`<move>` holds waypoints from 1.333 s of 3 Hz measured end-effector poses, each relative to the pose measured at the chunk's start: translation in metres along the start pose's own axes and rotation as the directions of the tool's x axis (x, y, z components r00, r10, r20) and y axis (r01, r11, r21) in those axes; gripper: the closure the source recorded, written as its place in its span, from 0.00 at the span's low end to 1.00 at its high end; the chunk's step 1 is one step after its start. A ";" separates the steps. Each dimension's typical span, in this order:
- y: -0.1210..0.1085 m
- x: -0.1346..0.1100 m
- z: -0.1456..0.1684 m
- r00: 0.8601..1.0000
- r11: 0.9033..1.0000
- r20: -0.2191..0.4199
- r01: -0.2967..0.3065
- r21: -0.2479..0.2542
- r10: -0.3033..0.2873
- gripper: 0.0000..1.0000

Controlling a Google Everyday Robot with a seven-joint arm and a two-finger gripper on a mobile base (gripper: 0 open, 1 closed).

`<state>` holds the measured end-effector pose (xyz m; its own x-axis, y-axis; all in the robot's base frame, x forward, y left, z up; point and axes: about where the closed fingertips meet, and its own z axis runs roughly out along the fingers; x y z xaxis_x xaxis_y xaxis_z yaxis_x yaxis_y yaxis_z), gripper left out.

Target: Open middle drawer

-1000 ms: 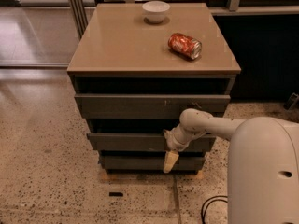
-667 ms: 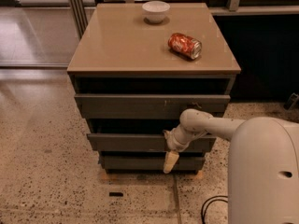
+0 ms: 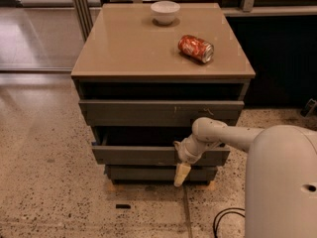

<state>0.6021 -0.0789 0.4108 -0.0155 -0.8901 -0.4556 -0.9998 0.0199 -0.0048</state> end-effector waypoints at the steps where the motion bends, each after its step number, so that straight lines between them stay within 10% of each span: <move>1: -0.001 -0.005 -0.009 1.000 1.000 0.016 -0.008 -0.006 0.008 0.00; 4: 0.021 -0.017 -0.024 1.000 0.993 0.006 0.004 -0.119 -0.003 0.00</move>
Offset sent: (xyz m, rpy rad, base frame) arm 0.0027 -0.0114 0.0677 -0.0313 0.0004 0.0301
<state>0.5806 -0.0749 0.4400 -0.0121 -0.8874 -0.4608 -0.9944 -0.0379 0.0991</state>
